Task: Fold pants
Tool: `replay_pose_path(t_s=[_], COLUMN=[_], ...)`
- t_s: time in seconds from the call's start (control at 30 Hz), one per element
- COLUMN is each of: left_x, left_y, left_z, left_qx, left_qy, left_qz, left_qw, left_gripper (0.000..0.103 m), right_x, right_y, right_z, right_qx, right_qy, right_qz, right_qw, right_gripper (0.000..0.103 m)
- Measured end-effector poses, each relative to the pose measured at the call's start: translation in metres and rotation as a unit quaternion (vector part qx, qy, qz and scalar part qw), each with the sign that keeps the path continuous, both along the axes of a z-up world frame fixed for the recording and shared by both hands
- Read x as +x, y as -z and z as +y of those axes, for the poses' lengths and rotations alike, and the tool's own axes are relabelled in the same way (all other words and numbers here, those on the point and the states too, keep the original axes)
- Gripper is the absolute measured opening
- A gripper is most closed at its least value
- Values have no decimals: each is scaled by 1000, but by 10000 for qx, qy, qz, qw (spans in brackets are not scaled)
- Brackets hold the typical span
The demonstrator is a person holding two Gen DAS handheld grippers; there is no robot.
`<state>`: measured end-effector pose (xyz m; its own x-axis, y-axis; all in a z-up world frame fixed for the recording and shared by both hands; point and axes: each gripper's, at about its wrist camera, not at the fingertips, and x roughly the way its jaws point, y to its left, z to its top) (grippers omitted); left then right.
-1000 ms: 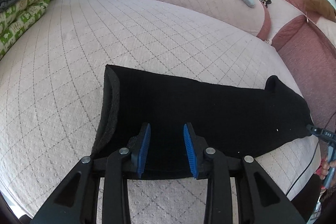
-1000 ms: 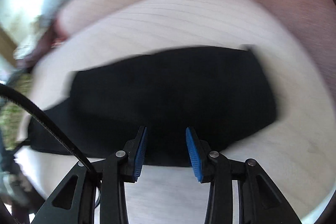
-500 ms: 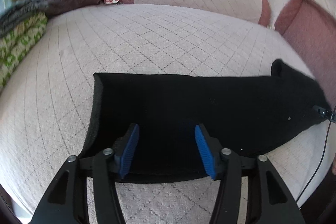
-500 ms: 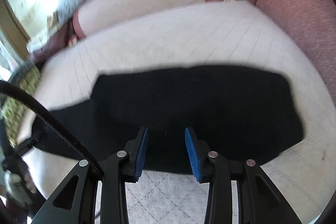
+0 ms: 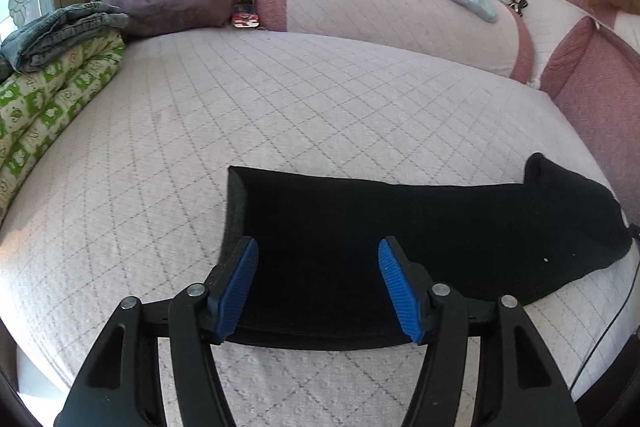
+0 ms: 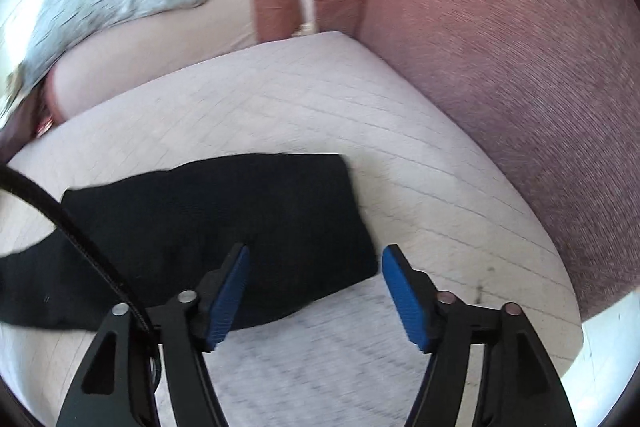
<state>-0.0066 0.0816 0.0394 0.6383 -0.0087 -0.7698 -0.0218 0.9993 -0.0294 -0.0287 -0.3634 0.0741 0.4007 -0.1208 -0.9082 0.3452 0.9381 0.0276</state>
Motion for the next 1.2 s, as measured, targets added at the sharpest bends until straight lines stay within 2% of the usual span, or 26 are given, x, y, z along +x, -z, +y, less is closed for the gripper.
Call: replay_pose_path(t_s=[0.17, 0.23, 0.27, 0.3, 0.33, 0.4, 0.47, 0.7, 0.83, 1.2], left_x=[-6, -9, -8, -7, -7, -6, -6, -9, -11, -38], left_y=[-2, -3, -3, -2, -1, 0, 0, 5, 10, 1], left_z=[5, 5, 5, 6, 7, 8, 9, 8, 12, 39], left_qx=[24, 23, 22, 11, -10, -74, -135, -180, -470, -742], left_qy=[-140, -180, -196, -227, -252, -284, -299, -235, -326, -479], left_qz=[-10, -42, -48, -38, -22, -21, -43, -86, -53, -148], left_qw=[9999, 9998, 9998, 9997, 9997, 9996, 9995, 9995, 9984, 9960], left_gripper=[62, 62, 62, 62, 62, 62, 62, 62, 62, 62], right_x=[4, 8, 14, 22, 28, 32, 29, 28, 23, 21], right_y=[24, 37, 45, 51, 57, 59, 62, 58, 55, 56], right_z=[-59, -73, -79, -78, -77, -74, -72, -68, -73, -73], right_qx=[-95, -249, -437, -735, -854, -894, -865, -862, -853, -849], right_qy=[1248, 1473, 1462, 1341, 1262, 1267, 1606, 1605, 1616, 1622], right_qz=[168, 329, 465, 628, 790, 853, 585, 558, 550, 549], right_qw=[9920, 9882, 9872, 9862, 9852, 9842, 9815, 9817, 9816, 9816], right_gripper=[81, 82, 87, 102, 103, 103, 103, 103, 103, 103])
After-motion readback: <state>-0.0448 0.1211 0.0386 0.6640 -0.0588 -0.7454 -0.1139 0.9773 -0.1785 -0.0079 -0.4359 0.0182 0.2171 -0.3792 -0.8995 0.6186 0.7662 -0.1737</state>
